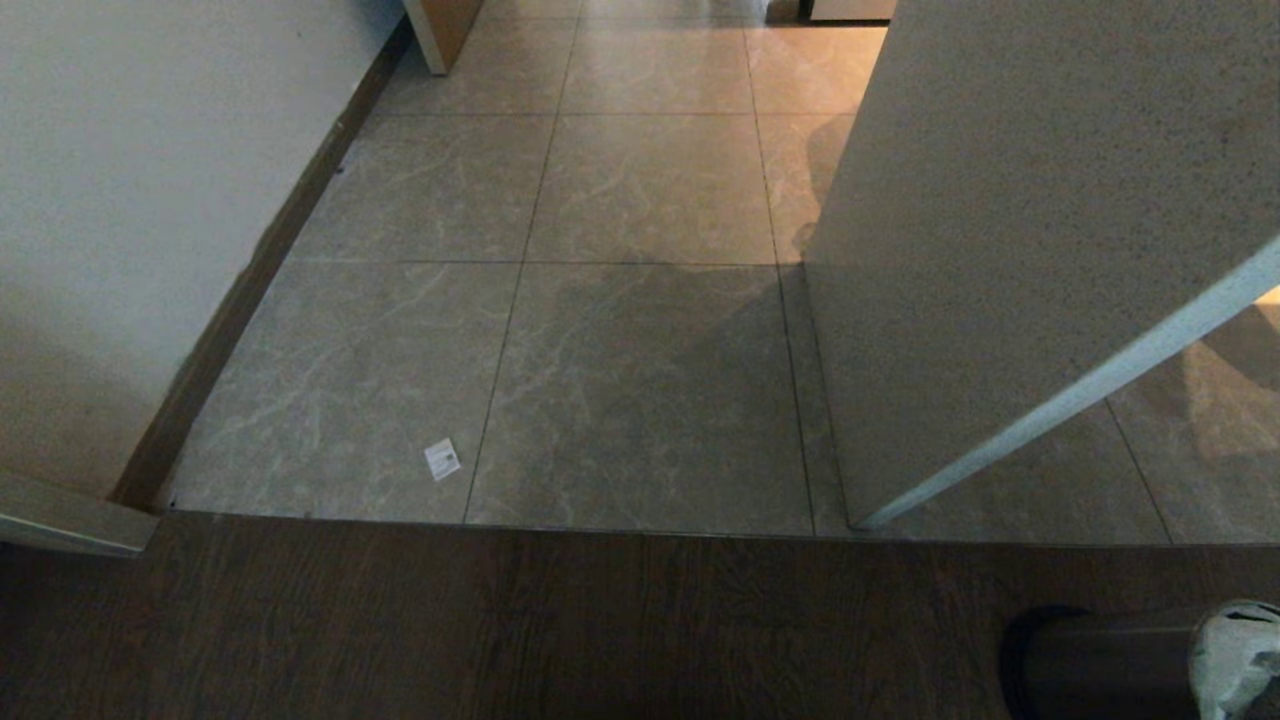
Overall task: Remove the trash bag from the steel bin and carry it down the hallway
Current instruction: Pick up the trash bag, then put the trash bag at the door
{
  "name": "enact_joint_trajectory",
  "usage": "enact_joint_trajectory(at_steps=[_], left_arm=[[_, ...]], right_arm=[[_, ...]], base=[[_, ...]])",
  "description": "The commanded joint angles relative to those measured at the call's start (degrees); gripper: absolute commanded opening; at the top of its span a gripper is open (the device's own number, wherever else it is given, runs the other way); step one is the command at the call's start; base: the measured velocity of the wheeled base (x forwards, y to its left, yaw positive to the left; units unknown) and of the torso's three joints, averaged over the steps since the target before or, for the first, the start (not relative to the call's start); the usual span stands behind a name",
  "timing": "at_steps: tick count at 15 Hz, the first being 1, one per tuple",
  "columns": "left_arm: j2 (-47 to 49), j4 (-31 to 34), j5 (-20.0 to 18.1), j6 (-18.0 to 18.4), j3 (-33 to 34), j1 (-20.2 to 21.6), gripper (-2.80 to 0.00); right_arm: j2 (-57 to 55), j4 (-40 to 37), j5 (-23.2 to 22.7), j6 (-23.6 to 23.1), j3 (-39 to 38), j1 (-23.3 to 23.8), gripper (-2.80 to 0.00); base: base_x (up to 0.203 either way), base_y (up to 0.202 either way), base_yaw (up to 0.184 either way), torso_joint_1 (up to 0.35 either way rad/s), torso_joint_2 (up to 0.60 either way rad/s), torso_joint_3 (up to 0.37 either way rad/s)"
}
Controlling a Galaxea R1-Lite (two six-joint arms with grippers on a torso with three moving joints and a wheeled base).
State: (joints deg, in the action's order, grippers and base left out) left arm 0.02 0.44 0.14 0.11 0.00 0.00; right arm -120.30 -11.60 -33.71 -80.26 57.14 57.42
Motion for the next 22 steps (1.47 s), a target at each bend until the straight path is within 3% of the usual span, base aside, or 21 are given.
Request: enact_joint_trajectory(at_steps=[1, 4, 6, 8, 10, 14, 16, 18, 20, 22], left_arm=[[0.0, -0.1, 0.0, 0.1, 0.0, 0.0, -2.8], [0.0, 0.0, 0.0, 0.1, 0.0, 0.0, -2.8], [0.0, 0.0, 0.0, 0.1, 0.0, 0.0, -2.8], [0.0, 0.0, 0.0, 0.1, 0.0, 0.0, -2.8], [0.0, 0.0, 0.0, 0.1, 0.0, 0.0, -2.8], [0.0, 0.0, 0.0, 0.1, 0.0, 0.0, -2.8], [0.0, 0.0, 0.0, 0.0, 0.0, 0.0, -2.8], [0.0, 0.0, 0.0, 0.0, 0.0, 0.0, -2.8], [0.0, 0.0, 0.0, 0.0, 0.0, 0.0, -2.8], [0.0, 0.0, 0.0, 0.0, 0.0, 0.0, -2.8]], right_arm=[[14.0, -4.1, 0.1, 4.8, -1.5, 0.0, -2.8], [28.7, -19.6, 1.0, 12.0, 0.7, 0.0, -2.8], [36.9, -34.6, 3.1, 16.9, 5.8, 0.0, -2.8], [42.8, -44.5, 5.3, 21.2, 11.4, 0.2, -2.8], [47.3, -50.3, 6.1, 23.9, 16.3, 0.4, -2.8], [52.0, -59.0, 6.4, 24.6, 23.3, 0.4, -2.8], [54.3, -60.3, 6.1, 26.2, 21.8, 0.0, -2.8], [56.7, -59.0, 3.8, 33.8, 16.6, -3.1, -2.8], [59.9, -48.8, 2.9, 42.3, 9.4, -9.3, -2.8], [64.8, -33.3, 4.7, 52.1, -2.7, -20.0, -2.8]], base=[[0.0, 0.0, 0.0, 0.0, 0.0, 0.0], [0.0, 0.0, 0.0, 0.0, 0.0, 0.0], [0.0, 0.0, 0.0, 0.0, 0.0, 0.0], [0.0, 0.0, 0.0, 0.0, 0.0, 0.0], [0.0, 0.0, 0.0, 0.0, 0.0, 0.0], [0.0, 0.0, 0.0, 0.0, 0.0, 0.0], [0.0, 0.0, 0.0, 0.0, 0.0, 0.0], [0.0, 0.0, 0.0, 0.0, 0.0, 0.0], [0.0, 0.0, 0.0, 0.0, 0.0, 0.0], [0.0, 0.0, 0.0, 0.0, 0.0, 0.0]])
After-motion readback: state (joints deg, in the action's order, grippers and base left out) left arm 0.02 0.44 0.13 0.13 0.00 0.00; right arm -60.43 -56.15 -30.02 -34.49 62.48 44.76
